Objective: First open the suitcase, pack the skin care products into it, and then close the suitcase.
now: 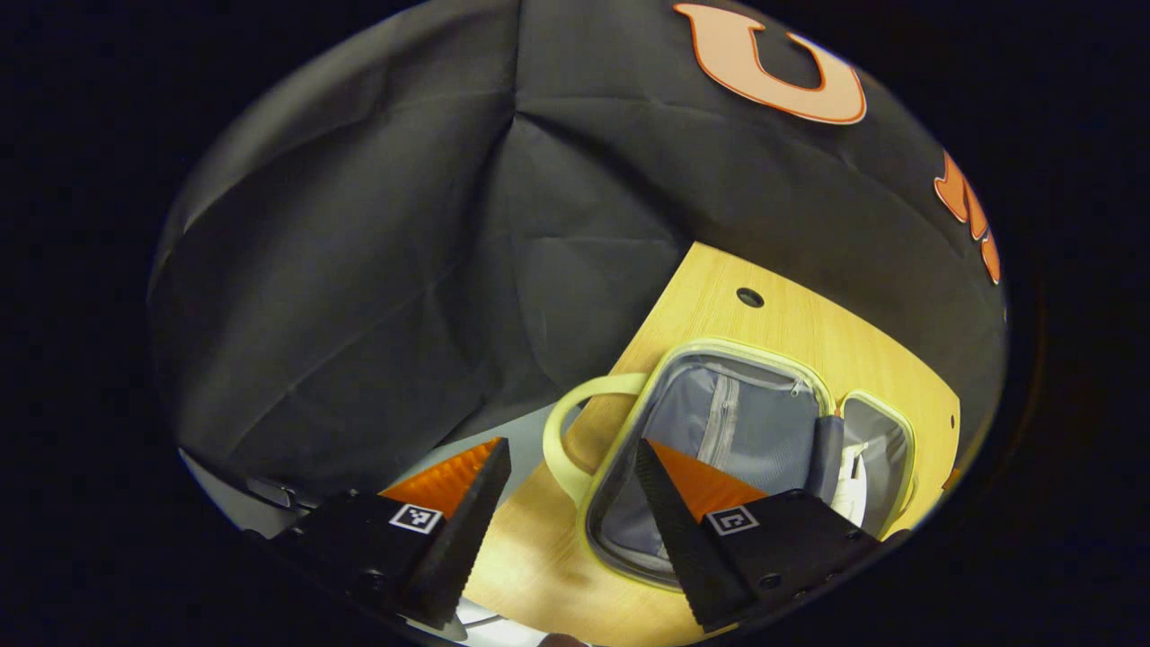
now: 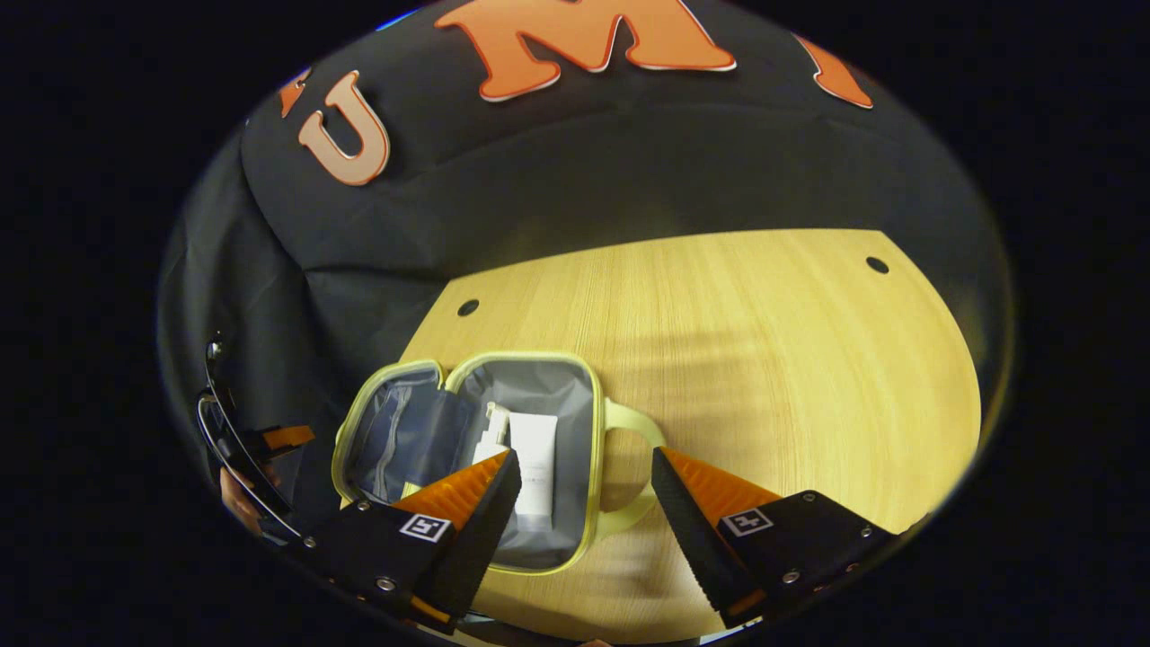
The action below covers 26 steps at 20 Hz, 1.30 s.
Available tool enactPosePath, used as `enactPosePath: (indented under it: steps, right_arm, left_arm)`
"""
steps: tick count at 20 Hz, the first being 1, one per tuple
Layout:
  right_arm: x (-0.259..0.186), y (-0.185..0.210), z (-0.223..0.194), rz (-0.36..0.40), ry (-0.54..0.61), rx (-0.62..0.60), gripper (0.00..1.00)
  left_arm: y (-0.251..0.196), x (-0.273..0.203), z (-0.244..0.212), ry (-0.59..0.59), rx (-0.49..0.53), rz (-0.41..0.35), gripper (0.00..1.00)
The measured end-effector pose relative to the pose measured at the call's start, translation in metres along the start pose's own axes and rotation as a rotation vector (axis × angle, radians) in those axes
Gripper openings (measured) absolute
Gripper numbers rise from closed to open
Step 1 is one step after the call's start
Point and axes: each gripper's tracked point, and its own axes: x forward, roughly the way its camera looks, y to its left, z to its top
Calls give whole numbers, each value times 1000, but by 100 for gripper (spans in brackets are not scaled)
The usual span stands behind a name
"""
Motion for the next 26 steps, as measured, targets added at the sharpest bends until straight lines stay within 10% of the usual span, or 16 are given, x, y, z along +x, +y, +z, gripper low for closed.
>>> enactPosePath:
  steps: [13,16,19,21,26]
  right_arm:
    - [-85,-39,82,-149,-362,-55,95]
    - [-101,-42,92,-178,-402,-92,95]
    - [-111,-44,98,-197,-424,-101,95]
    - [-117,-48,99,-206,-431,-104,95]
    - [-122,-54,110,-208,-462,-125,95]
  left_arm:
    - [14,85,-29,188,-273,-155,90]
    - [3,102,-35,233,-343,-189,54]
    - [7,112,-44,293,-406,-206,50]
    - [8,107,-44,330,-449,-241,22]
    - [4,92,-30,268,-341,-274,13]
